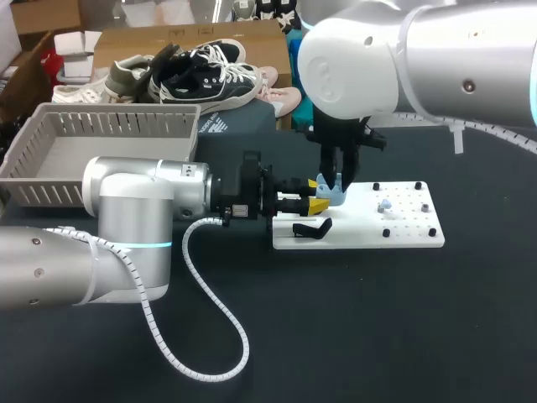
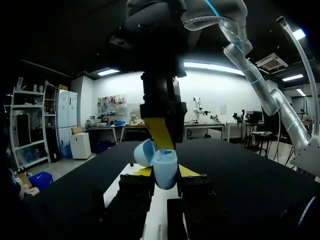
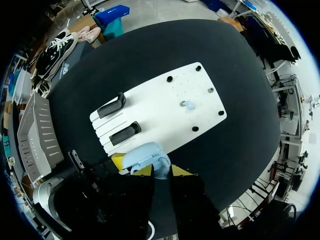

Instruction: Pick up each earbud case from the left stands, insert the matching earbuds, close the lid, and place the case in the box.

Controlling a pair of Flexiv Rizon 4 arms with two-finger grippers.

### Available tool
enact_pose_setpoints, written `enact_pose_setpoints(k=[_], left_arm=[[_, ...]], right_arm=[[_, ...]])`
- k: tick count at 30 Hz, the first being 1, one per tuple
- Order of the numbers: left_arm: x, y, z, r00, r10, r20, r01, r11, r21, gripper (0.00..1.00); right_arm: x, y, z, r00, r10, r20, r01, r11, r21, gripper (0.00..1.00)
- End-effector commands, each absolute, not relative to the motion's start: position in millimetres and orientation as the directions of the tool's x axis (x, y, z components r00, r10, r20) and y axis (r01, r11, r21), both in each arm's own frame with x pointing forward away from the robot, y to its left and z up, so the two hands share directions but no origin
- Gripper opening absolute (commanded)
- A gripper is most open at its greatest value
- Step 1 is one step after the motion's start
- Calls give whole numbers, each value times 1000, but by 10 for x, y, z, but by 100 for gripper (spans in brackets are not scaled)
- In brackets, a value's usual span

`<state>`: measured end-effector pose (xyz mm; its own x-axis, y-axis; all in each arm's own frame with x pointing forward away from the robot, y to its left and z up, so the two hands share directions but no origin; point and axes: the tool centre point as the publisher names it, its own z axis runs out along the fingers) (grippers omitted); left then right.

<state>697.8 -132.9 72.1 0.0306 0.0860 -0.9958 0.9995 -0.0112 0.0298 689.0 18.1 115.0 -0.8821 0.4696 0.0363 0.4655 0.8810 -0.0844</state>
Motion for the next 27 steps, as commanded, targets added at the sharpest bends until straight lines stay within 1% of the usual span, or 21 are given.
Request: enact_pose_setpoints(k=[1, 2, 3, 7, 9, 15, 19, 24, 27], left_arm=[[6968, -1330, 717, 32, 85, -996, 999, -6, 31, 0], [6968, -1330, 717, 32, 85, -996, 999, -6, 31, 0], [6968, -1330, 717, 32, 85, -996, 999, -6, 31, 0], [6968, -1330, 717, 32, 85, -996, 999, -6, 31, 0], [6968, -1330, 717, 32, 85, -996, 999, -6, 31, 0], [6968, -1330, 717, 32, 85, -996, 999, -6, 31, 0], [6968, -1330, 717, 32, 85, -996, 999, -6, 31, 0], [6968, -1330, 717, 32, 85, -996, 999, -6, 31, 0], [6968, -1330, 717, 32, 85, -996, 999, -6, 31, 0]], right_arm=[[6912, 195, 1145, -882, 470, 39, 465, 881, -89, 6], [6911, 197, 1144, -882, 470, 39, 465, 881, -88, 19], [6911, 198, 1144, -882, 469, 39, 465, 881, -87, 26], [6905, 205, 1149, -883, 468, 42, 464, 882, -82, 31], [6894, 210, 1164, -883, 467, 42, 463, 883, -79, 33], [6859, 208, 1222, -884, 465, 37, 463, 884, -62, 31], [6790, 178, 1345, -881, 473, 14, 472, 881, -21, 32], [6659, 14, 1450, -871, 489, -42, 487, 872, 52, 33], [6616, -114, 1445, -864, 498, -79, 493, 867, 79, 36]])
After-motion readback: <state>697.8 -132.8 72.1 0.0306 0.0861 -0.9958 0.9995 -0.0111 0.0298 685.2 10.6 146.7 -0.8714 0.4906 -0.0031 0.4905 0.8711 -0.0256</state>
